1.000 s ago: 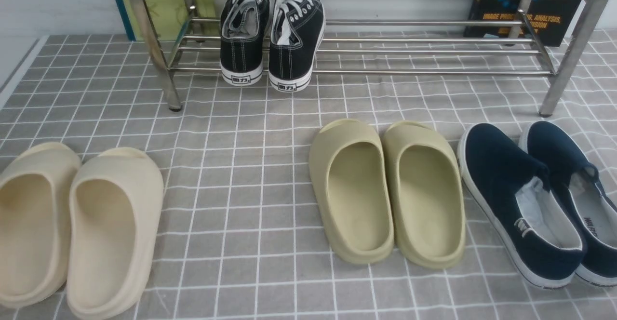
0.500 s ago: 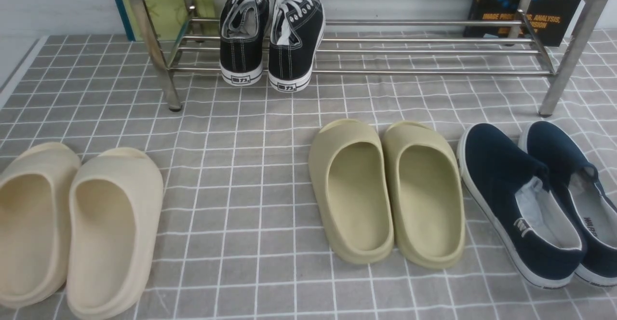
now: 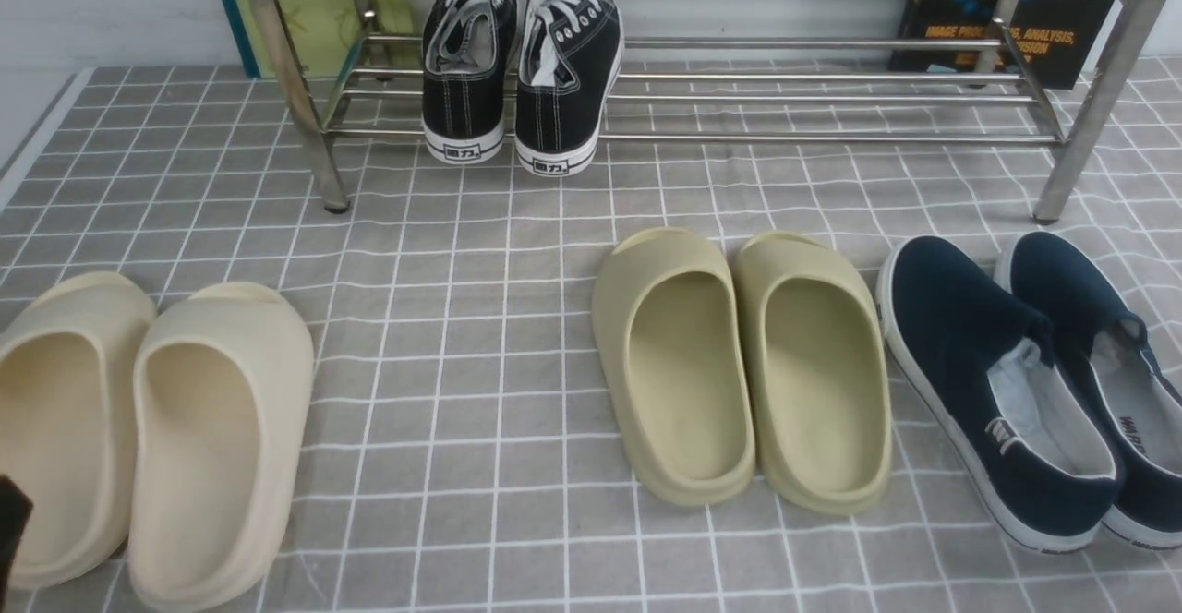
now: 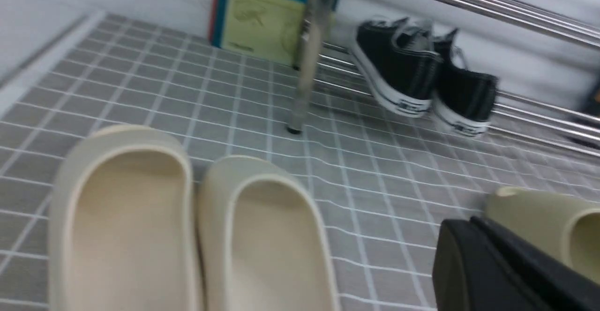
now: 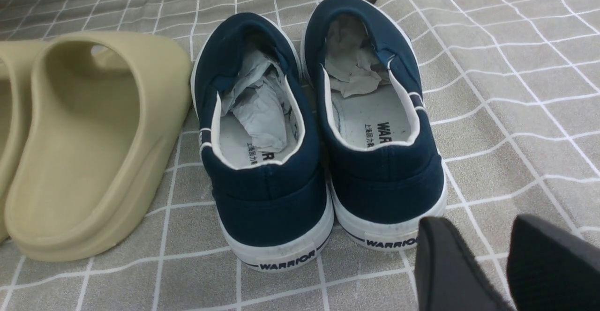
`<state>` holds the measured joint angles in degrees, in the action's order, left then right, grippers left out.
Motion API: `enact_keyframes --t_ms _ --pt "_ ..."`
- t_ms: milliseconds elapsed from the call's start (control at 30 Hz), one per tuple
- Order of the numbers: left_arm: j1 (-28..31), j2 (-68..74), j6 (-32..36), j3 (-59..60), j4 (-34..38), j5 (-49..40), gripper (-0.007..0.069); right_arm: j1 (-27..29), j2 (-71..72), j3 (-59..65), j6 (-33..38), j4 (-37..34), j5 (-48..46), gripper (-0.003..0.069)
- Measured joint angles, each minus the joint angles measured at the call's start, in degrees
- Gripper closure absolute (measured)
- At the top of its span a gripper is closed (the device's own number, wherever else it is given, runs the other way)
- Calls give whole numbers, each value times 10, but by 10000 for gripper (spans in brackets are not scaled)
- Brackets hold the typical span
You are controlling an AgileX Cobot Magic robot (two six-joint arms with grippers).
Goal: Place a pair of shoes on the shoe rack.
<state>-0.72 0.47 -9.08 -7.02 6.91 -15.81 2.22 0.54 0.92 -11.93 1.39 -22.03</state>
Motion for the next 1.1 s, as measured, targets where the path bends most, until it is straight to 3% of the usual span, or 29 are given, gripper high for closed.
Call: enact_keyframes --t_ms 233,533,1100 --pt "3 -11 -25 85 -32 50 638 0 0 0 0 0 0 420" --pt "3 -11 -35 87 -36 -51 638 0 0 0 0 0 0 420" --pt "3 -11 -35 87 -35 -59 638 0 0 0 0 0 0 420"
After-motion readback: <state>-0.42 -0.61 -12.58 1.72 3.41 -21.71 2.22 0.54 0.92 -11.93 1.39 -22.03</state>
